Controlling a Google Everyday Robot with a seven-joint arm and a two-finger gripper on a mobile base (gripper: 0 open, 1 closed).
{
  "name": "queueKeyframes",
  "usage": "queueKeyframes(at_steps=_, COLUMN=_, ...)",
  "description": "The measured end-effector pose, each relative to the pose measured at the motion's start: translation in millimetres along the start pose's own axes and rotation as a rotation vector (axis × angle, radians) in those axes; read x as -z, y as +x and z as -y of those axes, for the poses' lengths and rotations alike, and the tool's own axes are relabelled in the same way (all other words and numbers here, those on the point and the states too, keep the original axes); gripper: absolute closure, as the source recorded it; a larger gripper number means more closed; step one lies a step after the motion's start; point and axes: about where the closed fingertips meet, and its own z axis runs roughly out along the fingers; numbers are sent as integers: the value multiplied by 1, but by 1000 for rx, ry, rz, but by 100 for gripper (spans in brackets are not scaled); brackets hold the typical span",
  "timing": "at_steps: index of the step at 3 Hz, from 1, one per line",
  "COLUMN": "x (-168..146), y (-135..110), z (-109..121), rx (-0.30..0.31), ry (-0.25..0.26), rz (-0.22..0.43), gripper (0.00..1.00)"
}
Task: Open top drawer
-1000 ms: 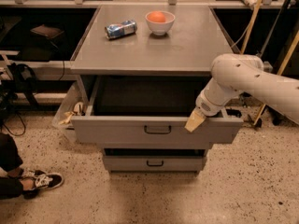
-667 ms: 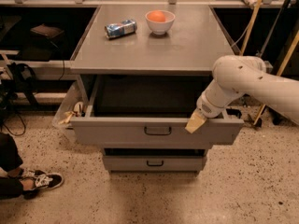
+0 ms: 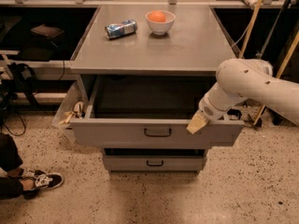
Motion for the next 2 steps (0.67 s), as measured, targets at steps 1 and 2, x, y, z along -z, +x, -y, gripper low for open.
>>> queueKeyframes(at_steps=1, x=0, y=0, z=0, rx=0, ry=0, rz=0, gripper=100)
queueKeyframes(at_steps=2, x=2, y=3, z=1, rx=-3, ry=-8, rz=-1, gripper=100)
